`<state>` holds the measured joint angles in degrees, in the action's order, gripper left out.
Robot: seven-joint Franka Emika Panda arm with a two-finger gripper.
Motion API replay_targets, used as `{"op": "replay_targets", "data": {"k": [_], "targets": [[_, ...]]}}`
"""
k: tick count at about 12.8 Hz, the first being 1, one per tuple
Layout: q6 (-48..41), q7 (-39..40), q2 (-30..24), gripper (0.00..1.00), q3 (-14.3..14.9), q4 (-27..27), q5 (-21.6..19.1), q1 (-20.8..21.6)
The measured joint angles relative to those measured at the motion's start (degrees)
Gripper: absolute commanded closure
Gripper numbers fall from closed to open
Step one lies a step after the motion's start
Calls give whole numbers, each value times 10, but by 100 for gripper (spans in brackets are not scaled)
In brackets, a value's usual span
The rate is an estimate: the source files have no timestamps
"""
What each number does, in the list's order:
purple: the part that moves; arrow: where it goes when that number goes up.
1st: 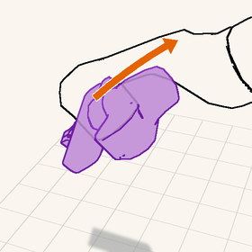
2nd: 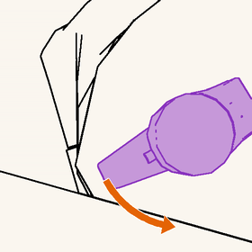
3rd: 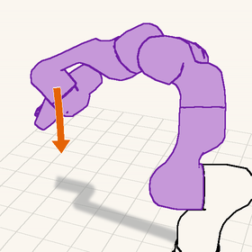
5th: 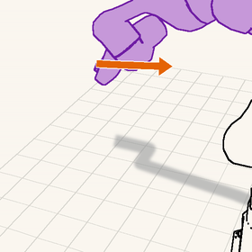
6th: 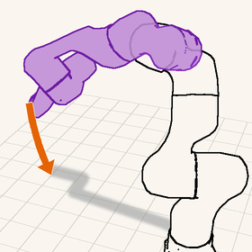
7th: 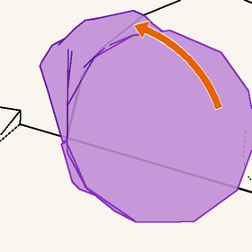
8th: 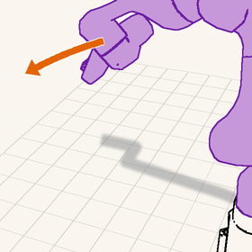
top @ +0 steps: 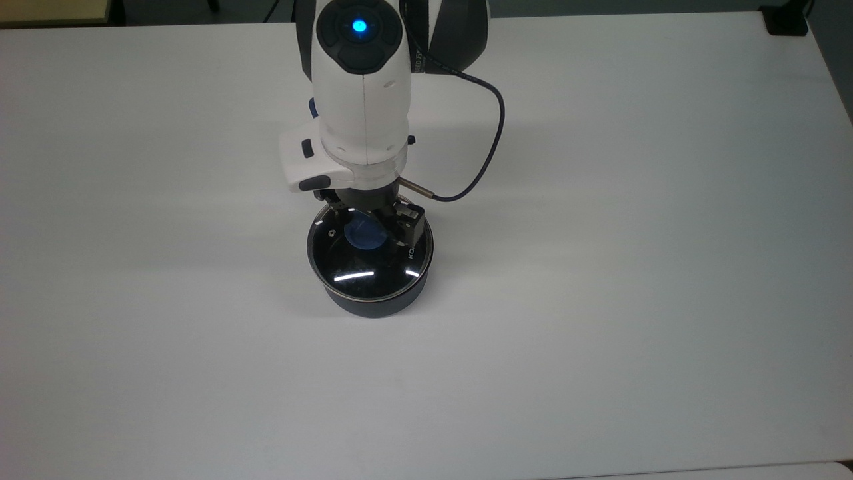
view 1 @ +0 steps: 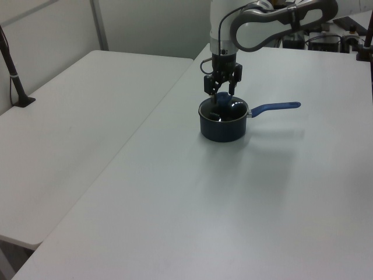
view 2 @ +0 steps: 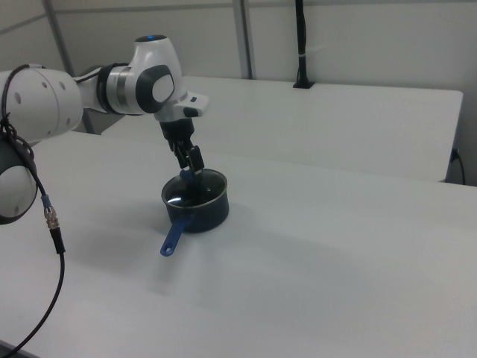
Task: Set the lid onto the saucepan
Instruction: 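Open the gripper and raise it away from the lid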
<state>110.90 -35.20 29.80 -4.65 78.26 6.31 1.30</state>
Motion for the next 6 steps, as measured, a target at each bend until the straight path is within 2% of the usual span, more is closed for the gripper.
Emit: {"op": "replay_targets", "data": {"k": [3,4,6], "targets": [[0,1,-13,0,-1,-3,0,6],[0,4,-31,0,-2,2,0,10],[-8,45,-101,0,-12,55,0,16]]}}
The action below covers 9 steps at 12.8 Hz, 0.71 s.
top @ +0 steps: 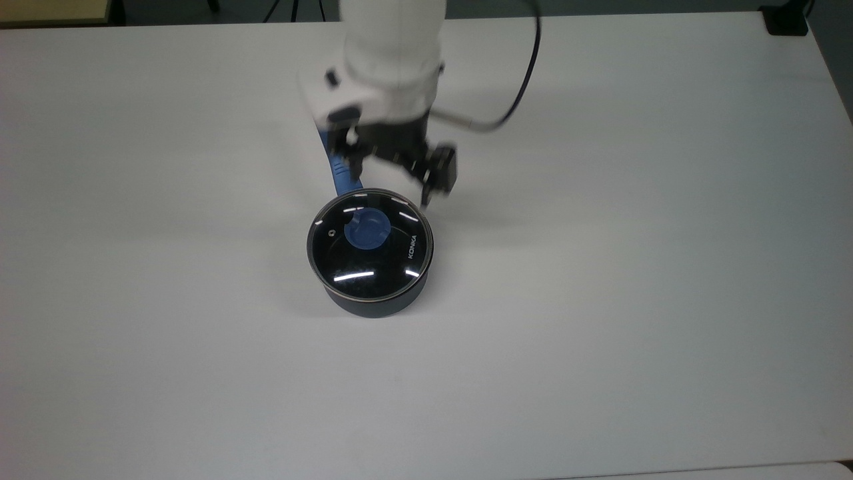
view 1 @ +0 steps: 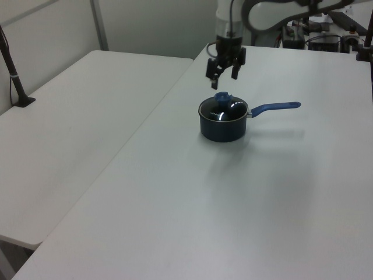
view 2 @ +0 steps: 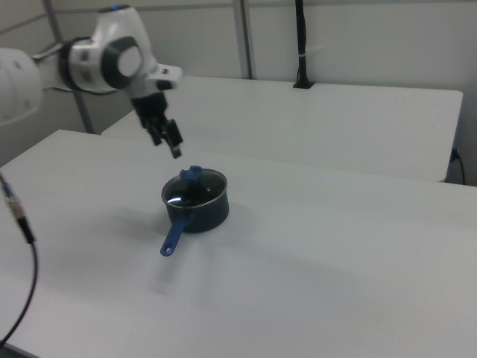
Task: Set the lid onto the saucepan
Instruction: 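Open the gripper and raise it away from the lid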
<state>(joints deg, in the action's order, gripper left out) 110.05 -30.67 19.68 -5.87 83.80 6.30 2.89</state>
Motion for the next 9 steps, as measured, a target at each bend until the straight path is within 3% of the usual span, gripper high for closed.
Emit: {"op": "replay_targets", "data": {"k": [3,5,9], "targets": [[-62,72,-131,0,-6,106,0,2],[-109,102,-191,0,-6,147,0,-6],[-128,122,-216,0,4,163,0,-12]]}}
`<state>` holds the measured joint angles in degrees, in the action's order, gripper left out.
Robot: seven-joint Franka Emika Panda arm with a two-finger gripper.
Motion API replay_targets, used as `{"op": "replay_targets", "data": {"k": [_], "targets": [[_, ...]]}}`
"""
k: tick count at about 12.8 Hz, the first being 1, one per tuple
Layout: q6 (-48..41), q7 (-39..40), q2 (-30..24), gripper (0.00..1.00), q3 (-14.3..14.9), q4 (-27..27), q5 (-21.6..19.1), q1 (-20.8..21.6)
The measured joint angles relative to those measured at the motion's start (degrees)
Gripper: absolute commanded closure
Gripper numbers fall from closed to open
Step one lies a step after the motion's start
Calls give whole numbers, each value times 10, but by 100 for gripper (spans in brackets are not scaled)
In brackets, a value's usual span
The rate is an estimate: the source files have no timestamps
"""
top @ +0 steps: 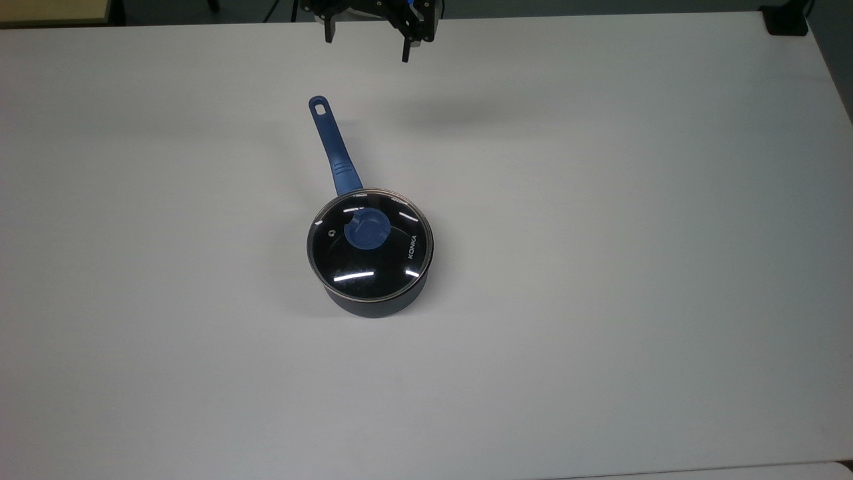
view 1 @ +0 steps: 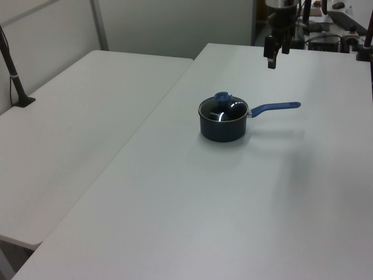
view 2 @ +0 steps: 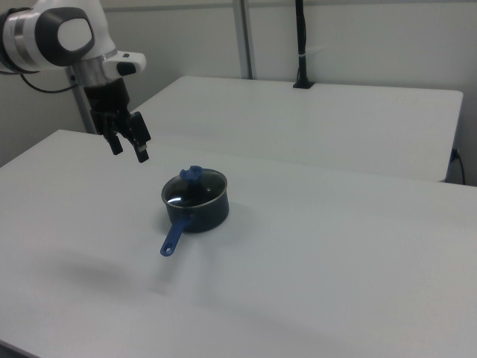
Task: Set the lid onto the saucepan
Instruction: 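Open the gripper and raise it away from the lid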
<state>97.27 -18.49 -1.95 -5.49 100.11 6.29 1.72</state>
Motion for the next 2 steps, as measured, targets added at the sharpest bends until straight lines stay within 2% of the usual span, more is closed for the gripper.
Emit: {"op": "replay_targets", "data": {"k": [2], "targets": [[0,17,2,0,12,0,-1,0]]}}
